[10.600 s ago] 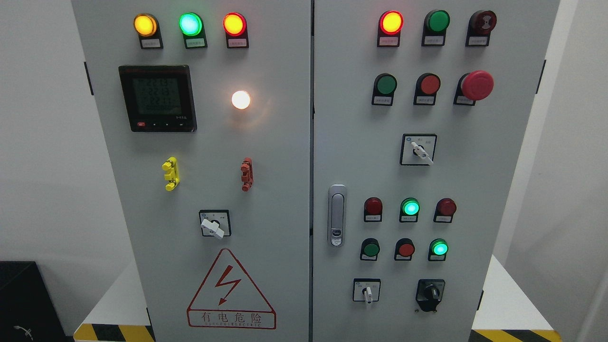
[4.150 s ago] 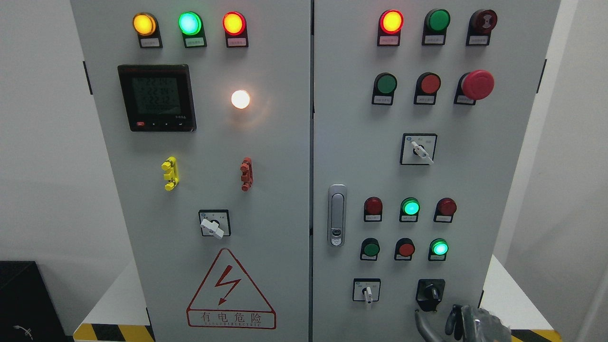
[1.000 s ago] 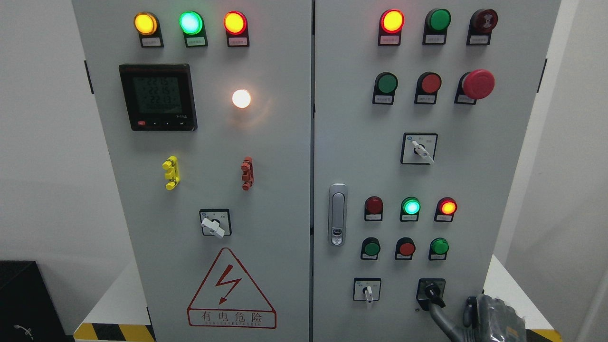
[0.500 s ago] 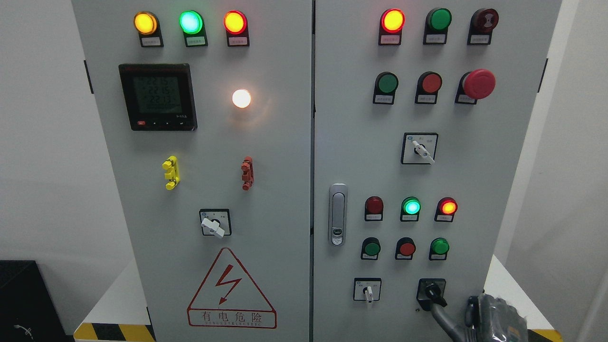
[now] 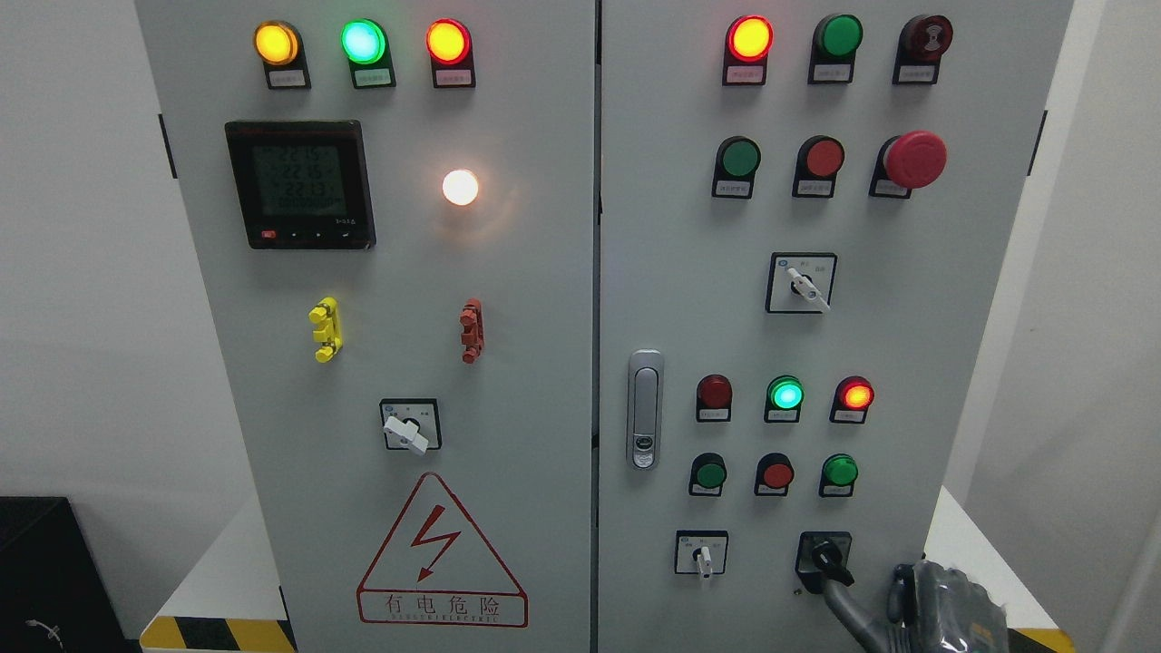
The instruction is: Flip black knob to close circuit
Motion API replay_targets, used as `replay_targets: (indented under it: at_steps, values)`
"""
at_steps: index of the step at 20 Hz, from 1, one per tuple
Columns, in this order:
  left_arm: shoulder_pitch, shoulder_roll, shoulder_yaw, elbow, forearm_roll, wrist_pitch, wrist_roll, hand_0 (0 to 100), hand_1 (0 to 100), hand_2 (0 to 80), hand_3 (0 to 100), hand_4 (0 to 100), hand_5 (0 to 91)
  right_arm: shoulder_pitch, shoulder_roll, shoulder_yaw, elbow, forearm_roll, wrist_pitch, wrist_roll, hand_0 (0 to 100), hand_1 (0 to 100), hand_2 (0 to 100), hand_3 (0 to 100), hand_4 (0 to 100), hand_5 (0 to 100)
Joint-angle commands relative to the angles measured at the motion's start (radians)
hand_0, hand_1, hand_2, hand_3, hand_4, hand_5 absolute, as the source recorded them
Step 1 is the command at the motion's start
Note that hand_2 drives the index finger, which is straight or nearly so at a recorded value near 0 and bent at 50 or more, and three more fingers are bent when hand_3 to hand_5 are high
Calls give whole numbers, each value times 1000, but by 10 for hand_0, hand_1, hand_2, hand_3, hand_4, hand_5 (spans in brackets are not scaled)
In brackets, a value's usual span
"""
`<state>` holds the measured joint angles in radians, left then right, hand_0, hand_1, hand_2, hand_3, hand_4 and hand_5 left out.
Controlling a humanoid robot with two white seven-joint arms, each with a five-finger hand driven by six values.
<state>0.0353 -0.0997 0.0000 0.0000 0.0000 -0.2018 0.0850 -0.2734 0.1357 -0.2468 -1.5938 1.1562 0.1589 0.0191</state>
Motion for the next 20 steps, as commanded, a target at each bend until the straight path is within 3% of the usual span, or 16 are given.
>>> replay_targets:
  at_steps: [1, 9, 20]
  values:
    - [0, 0, -21, 21, -21, 1, -2, 120, 556, 0, 0, 0, 0, 11, 1, 10, -15, -6, -7, -8, 0, 160, 786, 927, 780, 819]
    - [0, 0, -20, 21, -21, -1, -1, 120, 556, 0, 0, 0, 0, 33, -1, 79, -15, -15, -7, -10, 0, 160, 784, 926, 778, 819]
    - [0, 0, -21, 21, -21, 1, -1, 120, 556, 0, 0, 0, 0, 45, -1, 119, -17, -23, -18, -14, 0, 160, 778, 924, 775, 812]
